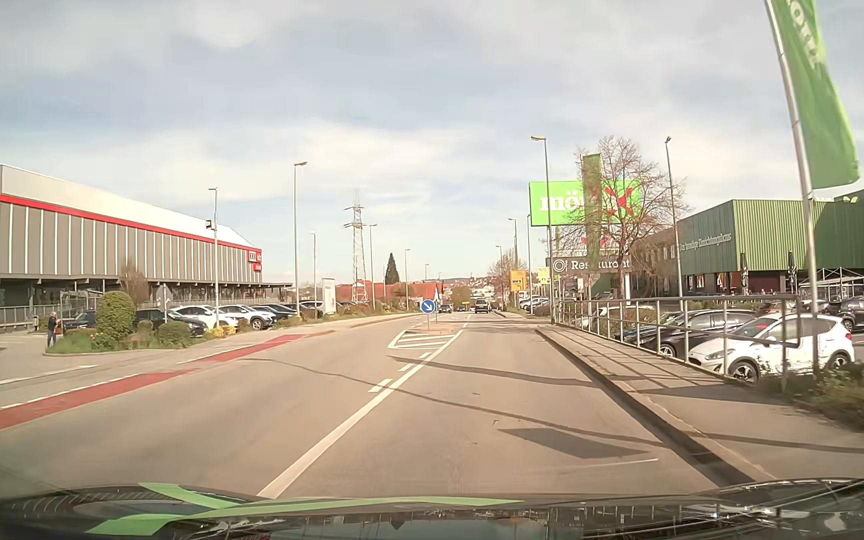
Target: Follow the waypoints while adhering to traffic rules and regulations
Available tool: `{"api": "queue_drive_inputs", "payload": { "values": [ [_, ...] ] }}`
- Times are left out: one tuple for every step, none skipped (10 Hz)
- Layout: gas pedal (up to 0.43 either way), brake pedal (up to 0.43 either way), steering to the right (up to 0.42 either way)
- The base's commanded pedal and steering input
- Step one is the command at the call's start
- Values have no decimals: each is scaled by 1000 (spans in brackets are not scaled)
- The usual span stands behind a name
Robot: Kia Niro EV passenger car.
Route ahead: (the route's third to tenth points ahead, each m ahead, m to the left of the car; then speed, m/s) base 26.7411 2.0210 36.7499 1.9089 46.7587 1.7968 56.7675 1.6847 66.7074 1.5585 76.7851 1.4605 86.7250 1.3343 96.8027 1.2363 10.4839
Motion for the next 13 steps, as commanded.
{"api": "queue_drive_inputs", "payload": {
  "values": [
    [47, 0, 12],
    [47, 0, 13],
    [47, 0, 13],
    [47, 0, 13],
    [47, 0, 13],
    [59, 0, 13],
    [59, 0, 13],
    [59, 0, 12],
    [59, 0, 9],
    [59, 0, 6],
    [59, 0, 4],
    [59, 0, 4],
    [59, 0, 4]
  ]
}}
